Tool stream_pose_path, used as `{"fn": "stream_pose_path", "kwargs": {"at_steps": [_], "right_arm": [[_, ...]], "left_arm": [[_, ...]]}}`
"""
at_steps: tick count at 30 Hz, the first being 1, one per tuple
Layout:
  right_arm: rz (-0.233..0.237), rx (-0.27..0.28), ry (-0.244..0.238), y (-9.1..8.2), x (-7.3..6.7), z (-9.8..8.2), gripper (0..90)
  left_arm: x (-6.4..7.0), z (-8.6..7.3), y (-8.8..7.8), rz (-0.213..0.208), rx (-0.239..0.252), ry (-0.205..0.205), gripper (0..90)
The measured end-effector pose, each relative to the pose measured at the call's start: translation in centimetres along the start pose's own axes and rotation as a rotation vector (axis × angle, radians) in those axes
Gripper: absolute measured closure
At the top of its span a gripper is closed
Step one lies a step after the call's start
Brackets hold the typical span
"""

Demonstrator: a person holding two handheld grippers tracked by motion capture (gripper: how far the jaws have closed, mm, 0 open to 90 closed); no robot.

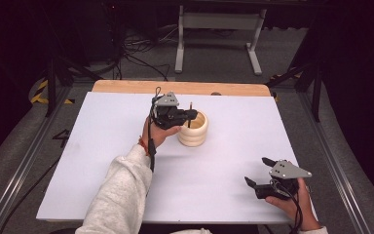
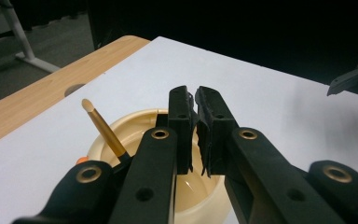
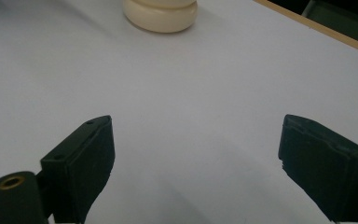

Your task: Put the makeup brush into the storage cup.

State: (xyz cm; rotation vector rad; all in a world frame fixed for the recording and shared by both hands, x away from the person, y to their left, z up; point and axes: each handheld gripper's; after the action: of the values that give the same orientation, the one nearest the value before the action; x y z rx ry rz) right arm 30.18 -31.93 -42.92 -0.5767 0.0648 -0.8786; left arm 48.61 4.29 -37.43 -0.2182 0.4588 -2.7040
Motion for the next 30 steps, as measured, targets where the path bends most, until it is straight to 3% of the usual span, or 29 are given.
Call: {"fn": "stream_pose_path", "kwargs": {"at_steps": [22,30], "right_arm": [[0.002,0.0,-0.002,0.0,0.0,0.0,11.6],[0.002,-0.002,-0.003,0.0,0.0,0.0,11.6]], "left_arm": [[0.3,0.2,-0.8,0.047,-0.029,0.058,79.7],[0.7,0.6,-1.4,0.085,-0.039,0.082,71.3]]}}
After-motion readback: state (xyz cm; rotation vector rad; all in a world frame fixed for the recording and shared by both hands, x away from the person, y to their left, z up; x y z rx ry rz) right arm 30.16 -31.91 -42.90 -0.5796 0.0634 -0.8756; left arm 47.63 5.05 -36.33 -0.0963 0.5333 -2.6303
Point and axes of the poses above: each handheld gripper's, and its own axes: y roughly forward along the jaws, z roughly out of its top, x roughly to its right, and after that the axes turned 2 degrees about x, right-handed
